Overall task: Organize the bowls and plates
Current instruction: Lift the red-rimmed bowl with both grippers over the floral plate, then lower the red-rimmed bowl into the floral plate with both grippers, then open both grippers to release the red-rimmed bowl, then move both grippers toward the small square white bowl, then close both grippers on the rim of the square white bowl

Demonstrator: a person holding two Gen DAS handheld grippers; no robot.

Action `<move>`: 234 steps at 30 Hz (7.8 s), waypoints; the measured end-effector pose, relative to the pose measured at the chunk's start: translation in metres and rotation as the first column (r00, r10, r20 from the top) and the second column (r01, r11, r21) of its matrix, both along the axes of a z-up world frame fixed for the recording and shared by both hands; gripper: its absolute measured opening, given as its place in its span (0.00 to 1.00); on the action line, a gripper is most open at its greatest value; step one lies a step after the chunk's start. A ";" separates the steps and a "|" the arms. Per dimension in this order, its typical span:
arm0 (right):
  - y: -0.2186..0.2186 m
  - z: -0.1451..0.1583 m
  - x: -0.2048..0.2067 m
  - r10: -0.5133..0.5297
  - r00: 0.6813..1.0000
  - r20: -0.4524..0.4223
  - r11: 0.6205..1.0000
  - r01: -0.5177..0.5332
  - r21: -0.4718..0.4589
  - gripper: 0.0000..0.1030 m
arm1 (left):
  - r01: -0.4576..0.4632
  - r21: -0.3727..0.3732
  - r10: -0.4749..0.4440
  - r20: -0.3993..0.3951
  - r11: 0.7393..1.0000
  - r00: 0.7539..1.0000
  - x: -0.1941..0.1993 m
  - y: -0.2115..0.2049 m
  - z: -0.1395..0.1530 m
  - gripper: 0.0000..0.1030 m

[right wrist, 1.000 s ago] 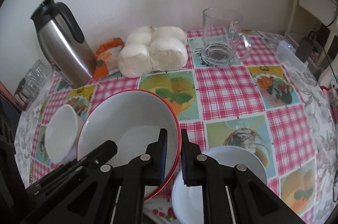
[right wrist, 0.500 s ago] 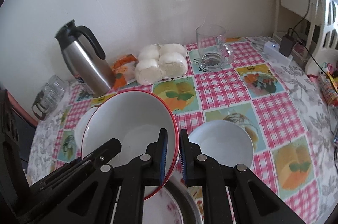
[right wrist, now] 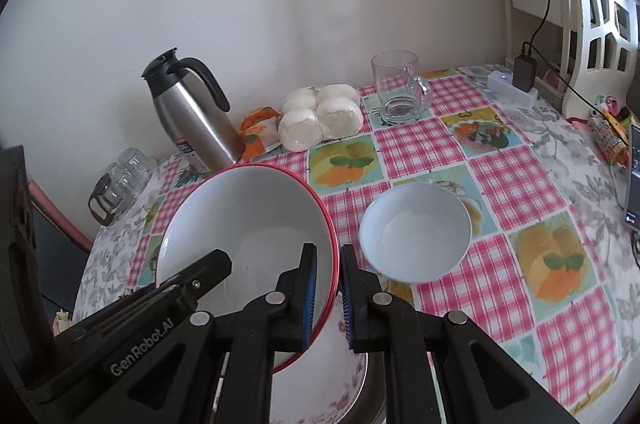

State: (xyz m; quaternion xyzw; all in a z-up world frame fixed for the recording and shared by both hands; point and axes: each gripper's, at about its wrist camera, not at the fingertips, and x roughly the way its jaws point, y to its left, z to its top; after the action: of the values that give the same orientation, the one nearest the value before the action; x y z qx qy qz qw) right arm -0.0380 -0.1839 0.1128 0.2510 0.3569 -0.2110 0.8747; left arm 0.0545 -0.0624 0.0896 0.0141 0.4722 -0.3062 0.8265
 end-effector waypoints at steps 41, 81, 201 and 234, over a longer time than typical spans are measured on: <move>0.026 -0.059 -0.002 0.009 0.992 -0.125 0.988 0.010 0.151 0.15 | -0.028 0.139 0.049 -0.152 0.990 0.987 -0.001 0.026 -0.054 0.20; 0.021 -0.077 0.006 -0.013 0.983 -0.182 0.987 0.041 0.155 0.15 | -0.024 0.151 0.052 -0.183 0.988 0.982 0.009 0.025 -0.070 0.20; 0.049 -0.014 0.160 0.034 0.958 -0.285 0.997 -0.054 -0.061 1.00 | -0.489 0.053 0.491 -0.015 0.871 0.871 0.160 0.125 -0.060 0.97; 0.052 -0.090 0.253 0.066 0.892 -0.447 0.989 -0.119 -0.091 0.27 | -0.353 -0.030 0.334 -0.262 0.935 0.906 0.201 0.092 -0.123 0.54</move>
State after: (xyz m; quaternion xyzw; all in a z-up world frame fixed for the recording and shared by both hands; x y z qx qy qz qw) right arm 0.2154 -0.1322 0.0228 0.1279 0.5454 -0.2410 0.7926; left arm 0.2553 0.0301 -0.0330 -0.1400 0.5565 -0.1730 0.8005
